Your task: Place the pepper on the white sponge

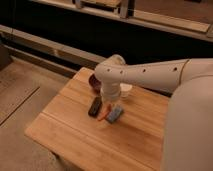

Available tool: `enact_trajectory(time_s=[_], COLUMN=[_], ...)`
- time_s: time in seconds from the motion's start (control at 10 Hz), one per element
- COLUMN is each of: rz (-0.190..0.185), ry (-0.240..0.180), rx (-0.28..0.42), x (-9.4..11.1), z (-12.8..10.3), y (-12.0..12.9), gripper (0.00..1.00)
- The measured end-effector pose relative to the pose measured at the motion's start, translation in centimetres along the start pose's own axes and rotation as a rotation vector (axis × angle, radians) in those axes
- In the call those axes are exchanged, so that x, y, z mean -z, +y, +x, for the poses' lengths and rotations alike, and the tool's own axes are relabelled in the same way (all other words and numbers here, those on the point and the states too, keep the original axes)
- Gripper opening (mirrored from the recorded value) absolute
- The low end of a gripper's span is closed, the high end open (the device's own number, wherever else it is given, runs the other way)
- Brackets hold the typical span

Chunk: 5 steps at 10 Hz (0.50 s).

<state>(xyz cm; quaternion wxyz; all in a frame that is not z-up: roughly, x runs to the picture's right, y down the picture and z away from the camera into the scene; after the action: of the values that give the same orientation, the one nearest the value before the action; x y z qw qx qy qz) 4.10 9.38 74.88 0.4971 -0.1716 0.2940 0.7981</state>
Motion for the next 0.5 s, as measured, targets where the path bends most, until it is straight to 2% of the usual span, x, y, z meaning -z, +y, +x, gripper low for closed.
enact_trajectory(time_s=[0.5], rz=[-0.01], ry=[0.017], rx=[-0.048], x=[-1.1], z=[-2.3], y=[-3.3], gripper=[0.0])
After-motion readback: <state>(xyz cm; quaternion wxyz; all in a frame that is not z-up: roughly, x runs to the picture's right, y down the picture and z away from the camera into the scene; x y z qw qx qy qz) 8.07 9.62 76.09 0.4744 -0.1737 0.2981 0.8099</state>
